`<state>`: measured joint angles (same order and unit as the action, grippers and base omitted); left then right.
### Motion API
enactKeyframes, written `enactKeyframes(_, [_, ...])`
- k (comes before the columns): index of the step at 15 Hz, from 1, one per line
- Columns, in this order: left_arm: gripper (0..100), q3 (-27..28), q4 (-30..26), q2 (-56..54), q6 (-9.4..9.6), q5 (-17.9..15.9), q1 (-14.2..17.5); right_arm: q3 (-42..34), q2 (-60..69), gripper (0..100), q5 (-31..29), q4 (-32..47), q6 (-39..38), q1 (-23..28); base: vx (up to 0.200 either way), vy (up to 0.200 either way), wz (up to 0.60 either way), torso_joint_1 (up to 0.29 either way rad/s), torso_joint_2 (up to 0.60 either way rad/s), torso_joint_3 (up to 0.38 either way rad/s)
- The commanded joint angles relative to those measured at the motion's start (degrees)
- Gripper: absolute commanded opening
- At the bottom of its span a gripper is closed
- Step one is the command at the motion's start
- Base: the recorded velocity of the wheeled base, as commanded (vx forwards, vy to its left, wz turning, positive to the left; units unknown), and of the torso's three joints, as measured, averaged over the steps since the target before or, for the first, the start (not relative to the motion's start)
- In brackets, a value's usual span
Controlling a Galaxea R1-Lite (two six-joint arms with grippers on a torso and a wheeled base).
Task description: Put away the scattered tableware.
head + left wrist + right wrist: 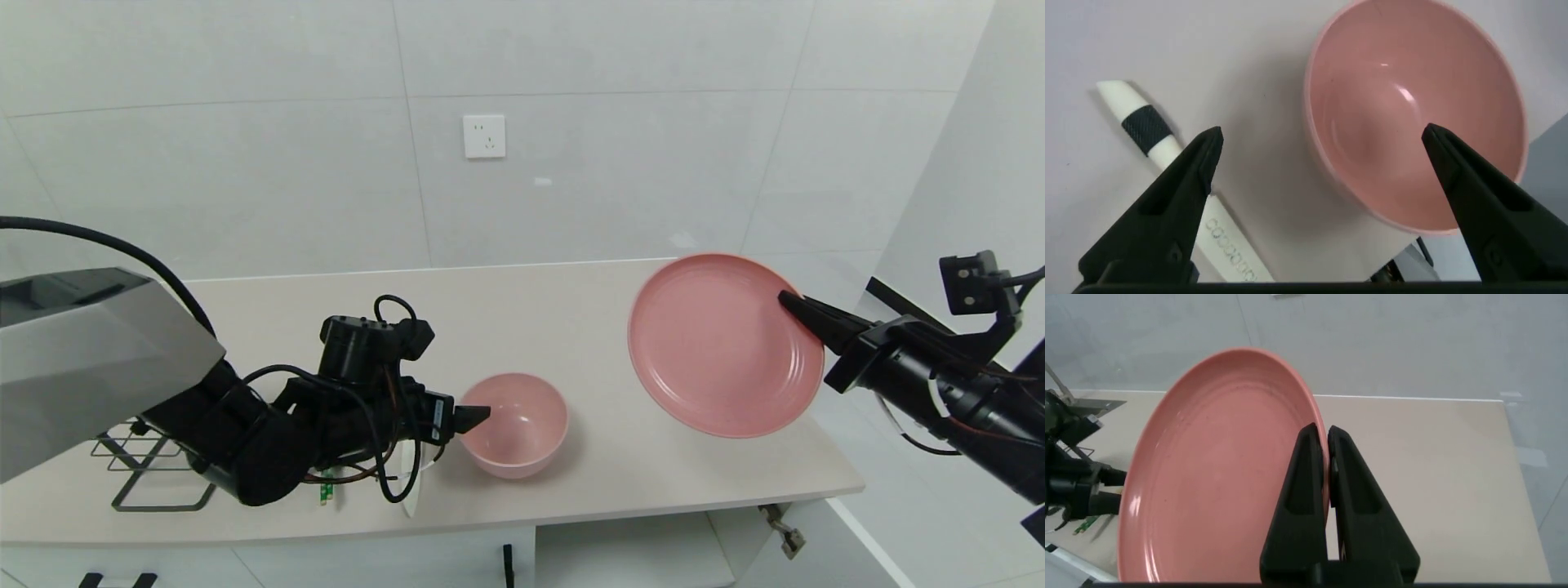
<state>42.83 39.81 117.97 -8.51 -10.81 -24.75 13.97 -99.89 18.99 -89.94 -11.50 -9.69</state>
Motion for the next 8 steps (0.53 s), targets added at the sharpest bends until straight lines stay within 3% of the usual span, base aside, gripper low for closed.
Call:
enactKeyframes(1, [100,1.38,0.00,2.62,-0.19,0.00,-0.04,0.09,-0.13,0,0.08,-0.06,-0.02,0.02,0.000,0.000,0.00,0.000,0.00,0.000])
enactKeyframes(5, [100,5.34,-0.18,5.08,-2.04,0.00,-0.21,0.18,-0.13,0,0.08,-0.06,-0.02,-0.06,0.000,0.000,0.00,0.000,0.00,0.000])
enactKeyframes(8, [100,6.57,-0.53,6.05,-2.04,0.35,-1.88,0.44,-0.04,0,0.08,-0.06,-0.02,-0.24,0.000,0.000,0.00,0.000,0.00,0.000])
